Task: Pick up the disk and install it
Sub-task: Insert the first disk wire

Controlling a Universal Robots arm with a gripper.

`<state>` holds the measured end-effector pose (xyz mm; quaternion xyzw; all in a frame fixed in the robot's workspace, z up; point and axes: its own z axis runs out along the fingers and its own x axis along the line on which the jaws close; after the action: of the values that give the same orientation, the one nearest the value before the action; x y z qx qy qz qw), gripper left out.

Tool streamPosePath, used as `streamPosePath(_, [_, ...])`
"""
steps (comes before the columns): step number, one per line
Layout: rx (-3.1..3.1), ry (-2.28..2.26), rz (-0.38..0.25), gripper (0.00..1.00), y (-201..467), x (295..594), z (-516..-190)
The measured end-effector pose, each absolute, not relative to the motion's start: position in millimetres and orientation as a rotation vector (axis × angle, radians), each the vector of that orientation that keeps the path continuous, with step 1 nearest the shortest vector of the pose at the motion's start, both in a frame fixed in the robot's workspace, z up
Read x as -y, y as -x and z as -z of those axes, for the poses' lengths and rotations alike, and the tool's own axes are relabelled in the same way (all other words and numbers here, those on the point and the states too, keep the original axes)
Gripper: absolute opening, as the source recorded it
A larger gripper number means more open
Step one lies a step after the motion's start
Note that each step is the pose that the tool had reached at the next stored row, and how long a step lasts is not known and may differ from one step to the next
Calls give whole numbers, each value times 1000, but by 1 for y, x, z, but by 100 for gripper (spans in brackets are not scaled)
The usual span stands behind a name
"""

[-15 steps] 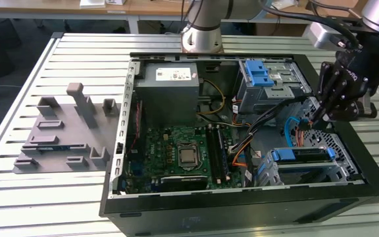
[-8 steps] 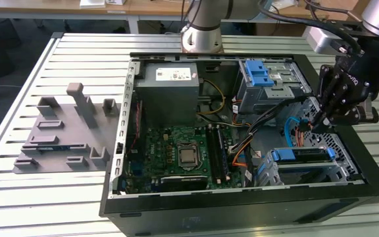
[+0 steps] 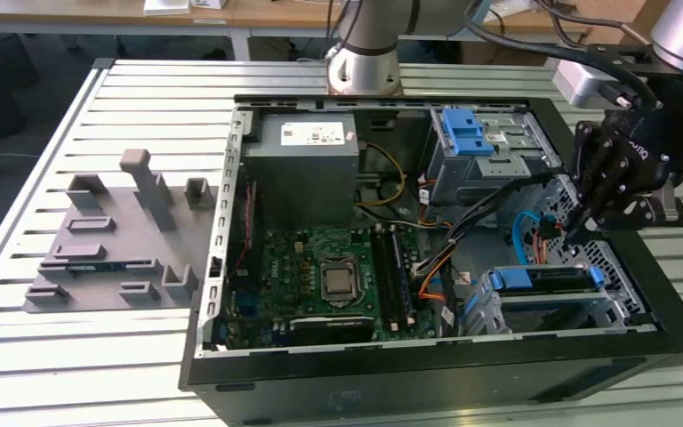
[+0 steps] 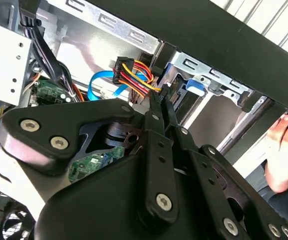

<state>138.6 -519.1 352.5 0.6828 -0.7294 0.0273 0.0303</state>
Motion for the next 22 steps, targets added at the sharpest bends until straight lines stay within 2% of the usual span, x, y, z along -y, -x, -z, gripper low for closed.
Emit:
streamPosePath(3, [2251, -2117, -71, 16, -137, 521, -352])
streamPosePath(8, [2279, -2149, -6, 16, -135, 525, -352])
streamPosePath(22, [2274, -2175, -11, 16, -132, 548, -350])
